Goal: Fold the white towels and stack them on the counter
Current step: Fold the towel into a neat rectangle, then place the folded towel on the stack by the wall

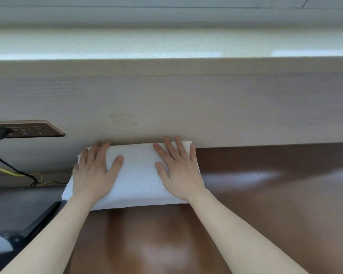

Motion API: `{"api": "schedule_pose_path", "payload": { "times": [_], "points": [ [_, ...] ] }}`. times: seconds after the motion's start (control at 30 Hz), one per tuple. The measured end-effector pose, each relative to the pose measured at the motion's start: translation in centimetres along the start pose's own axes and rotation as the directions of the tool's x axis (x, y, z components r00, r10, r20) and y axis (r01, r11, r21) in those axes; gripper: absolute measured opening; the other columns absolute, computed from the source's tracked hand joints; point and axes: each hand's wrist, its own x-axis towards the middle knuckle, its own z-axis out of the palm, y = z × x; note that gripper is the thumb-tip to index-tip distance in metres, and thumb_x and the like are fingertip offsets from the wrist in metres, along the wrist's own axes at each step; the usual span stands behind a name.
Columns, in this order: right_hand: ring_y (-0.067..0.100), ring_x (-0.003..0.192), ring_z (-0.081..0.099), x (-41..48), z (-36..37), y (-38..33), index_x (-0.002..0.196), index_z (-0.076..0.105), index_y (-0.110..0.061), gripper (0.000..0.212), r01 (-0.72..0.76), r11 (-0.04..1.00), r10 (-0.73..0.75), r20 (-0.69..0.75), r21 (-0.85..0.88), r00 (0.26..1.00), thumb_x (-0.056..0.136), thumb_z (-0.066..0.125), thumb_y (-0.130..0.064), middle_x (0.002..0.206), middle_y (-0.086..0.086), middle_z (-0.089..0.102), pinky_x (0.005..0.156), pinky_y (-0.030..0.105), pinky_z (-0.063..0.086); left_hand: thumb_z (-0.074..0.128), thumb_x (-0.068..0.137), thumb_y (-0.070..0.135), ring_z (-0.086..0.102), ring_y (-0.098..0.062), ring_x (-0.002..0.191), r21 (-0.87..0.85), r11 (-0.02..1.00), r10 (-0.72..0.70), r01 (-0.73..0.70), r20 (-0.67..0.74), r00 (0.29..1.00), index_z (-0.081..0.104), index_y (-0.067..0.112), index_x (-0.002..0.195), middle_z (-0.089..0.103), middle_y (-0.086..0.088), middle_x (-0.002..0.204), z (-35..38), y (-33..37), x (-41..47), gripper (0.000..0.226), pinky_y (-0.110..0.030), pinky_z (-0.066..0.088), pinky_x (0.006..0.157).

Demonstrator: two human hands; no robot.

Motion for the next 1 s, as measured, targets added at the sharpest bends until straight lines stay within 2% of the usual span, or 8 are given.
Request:
{"api": "schedule_pose_path", "payload": {
  "times": [0.1,0.23,0.33,0.6,0.7,0.77,0.87,1.0],
  "points": [
    [0.015,0.150,-0.020,-0.2,-0.4,-0.1,0.157,0.008,-0.036,0.058,-0.019,0.999,0.019,0.015,0.035,1.000,0.102,0.018,-0.051,0.166,-0.012,-0.003,0.119,0.050,-0.018,0.015,0.083,0.076,0.013,-0.027,0.151,-0.005,1.000,0.018,-0.018,-0.001,1.000,0.021,0.040,0.151,0.019,0.006,0.164,-0.4,0.2,-0.3,0.077,-0.060,0.020,0.116],
    [0.017,0.150,-0.019,-0.7,-0.3,-0.1,0.157,0.009,-0.035,0.058,-0.016,0.999,0.016,-0.003,0.028,1.000,0.102,0.018,-0.051,0.166,-0.010,-0.001,0.119,0.051,-0.016,0.010,0.086,0.076,0.003,-0.029,0.153,0.109,0.993,0.043,-0.040,-0.021,0.999,0.015,0.044,0.154,0.007,0.004,0.167,-0.5,0.3,-1.2,0.076,-0.061,0.007,0.118],
    [0.019,0.151,-0.017,-0.6,-0.1,-0.1,0.157,0.010,-0.035,0.059,0.000,1.000,0.000,-0.011,0.004,1.000,0.101,0.016,-0.053,0.166,-0.009,0.002,0.119,0.054,-0.013,0.007,0.086,0.077,-0.002,-0.030,0.153,0.128,0.991,0.033,-0.030,-0.024,0.999,0.013,0.040,0.156,0.004,0.001,0.168,0.0,0.1,-1.1,0.079,-0.058,0.001,0.120],
    [0.020,0.151,-0.016,-0.6,-0.5,-0.4,0.157,0.014,-0.032,0.066,-0.025,1.000,0.025,-0.004,-0.007,1.000,0.099,0.012,-0.064,0.166,-0.008,0.004,0.118,0.056,-0.011,0.004,0.079,0.078,0.002,-0.030,0.153,0.132,0.991,0.021,-0.028,0.057,0.998,0.008,0.039,0.158,0.004,0.002,0.168,-0.7,0.5,-0.3,0.088,-0.057,0.006,0.120],
    [0.021,0.151,-0.017,-0.7,-1.1,-0.8,0.157,0.014,-0.031,0.067,-0.031,0.999,0.031,0.015,-0.012,0.999,0.098,0.011,-0.064,0.166,-0.006,0.003,0.118,0.057,-0.011,0.011,0.089,0.074,0.004,-0.031,0.153,0.164,0.986,0.018,-0.031,0.077,0.997,0.011,0.037,0.158,0.006,-0.001,0.168,-1.4,0.8,-0.4,0.078,-0.057,0.006,0.120],
    [0.021,0.151,-0.019,-0.9,-1.5,-1.0,0.157,0.013,-0.032,0.069,-0.036,0.999,0.037,0.019,-0.034,0.999,0.097,0.008,-0.065,0.166,-0.005,0.001,0.117,0.057,-0.012,0.013,0.096,0.067,0.004,-0.029,0.153,0.178,0.983,0.047,-0.055,0.050,0.998,0.014,0.031,0.159,0.008,-0.005,0.167,-1.7,1.2,-0.6,0.073,-0.055,0.005,0.121],
    [0.021,0.150,-0.019,-1.4,-1.9,-1.6,0.157,0.012,-0.033,0.068,-0.032,0.998,0.033,0.015,-0.063,0.999,0.097,0.006,-0.065,0.167,-0.003,0.000,0.117,0.057,-0.013,0.002,0.089,0.067,0.004,-0.025,0.153,0.141,0.982,0.122,-0.123,0.011,0.992,0.018,0.021,0.158,0.012,-0.008,0.166,-2.0,2.3,-1.9,0.085,-0.050,0.004,0.122],
    [0.020,0.151,-0.015,-2.2,-2.6,-2.3,0.157,0.012,-0.033,0.066,-0.013,0.998,0.012,-0.018,-0.061,1.000,0.098,0.006,-0.063,0.166,-0.004,0.001,0.118,0.056,-0.013,-0.001,0.089,0.066,0.001,-0.023,0.154,0.099,0.962,0.258,-0.255,-0.014,0.966,0.019,0.023,0.159,0.008,-0.005,0.167,-1.3,5.1,-5.1,0.084,-0.045,0.004,0.122]
  ]
}}
